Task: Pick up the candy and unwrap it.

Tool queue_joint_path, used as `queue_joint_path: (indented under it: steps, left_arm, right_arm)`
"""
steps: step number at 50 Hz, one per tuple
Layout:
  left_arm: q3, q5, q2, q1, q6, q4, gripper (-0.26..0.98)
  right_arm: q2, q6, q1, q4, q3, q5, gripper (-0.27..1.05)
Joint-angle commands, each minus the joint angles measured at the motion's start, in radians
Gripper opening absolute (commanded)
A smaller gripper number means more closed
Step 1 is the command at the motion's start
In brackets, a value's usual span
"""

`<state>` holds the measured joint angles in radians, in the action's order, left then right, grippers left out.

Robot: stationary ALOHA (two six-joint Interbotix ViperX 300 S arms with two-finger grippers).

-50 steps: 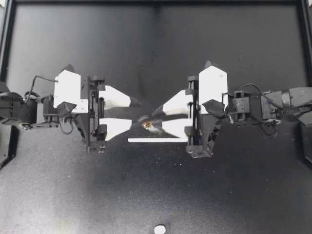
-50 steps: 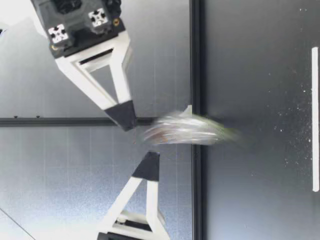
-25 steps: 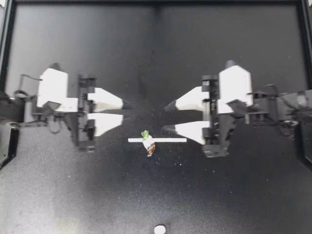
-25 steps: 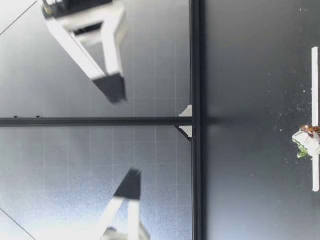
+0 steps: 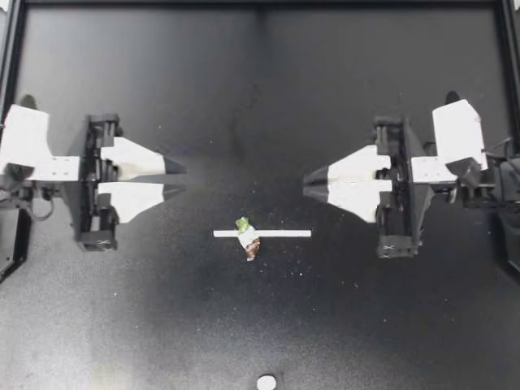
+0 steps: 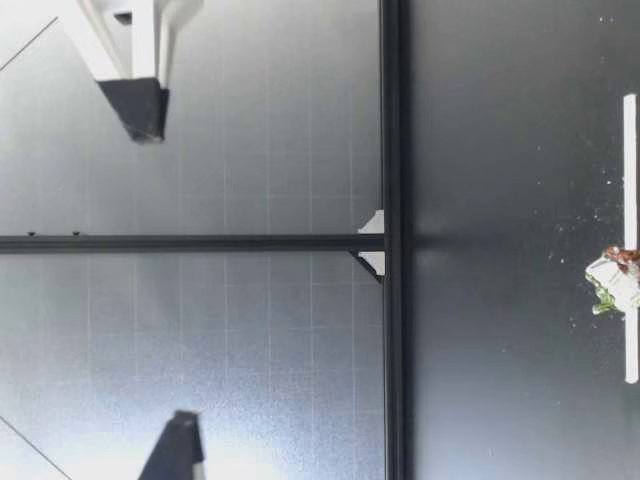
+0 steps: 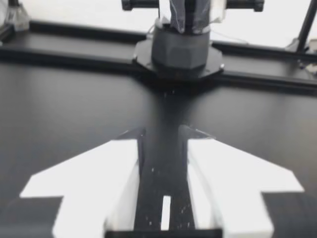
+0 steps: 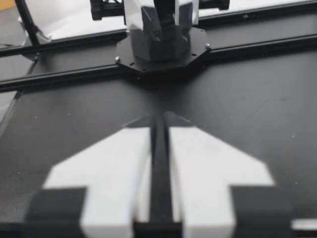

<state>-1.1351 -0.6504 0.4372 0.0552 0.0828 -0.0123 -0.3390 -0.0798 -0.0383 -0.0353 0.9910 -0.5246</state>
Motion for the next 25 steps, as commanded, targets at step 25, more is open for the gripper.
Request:
queue_joint_path:
  steps: [25]
  left_arm:
    - [-0.005,-0.006,0.058,-0.002,0.000,-0.017,0.18]
  right_arm:
    - [-0.057,-0.002,-0.005,0.000,0.025,-0.012,-0.04]
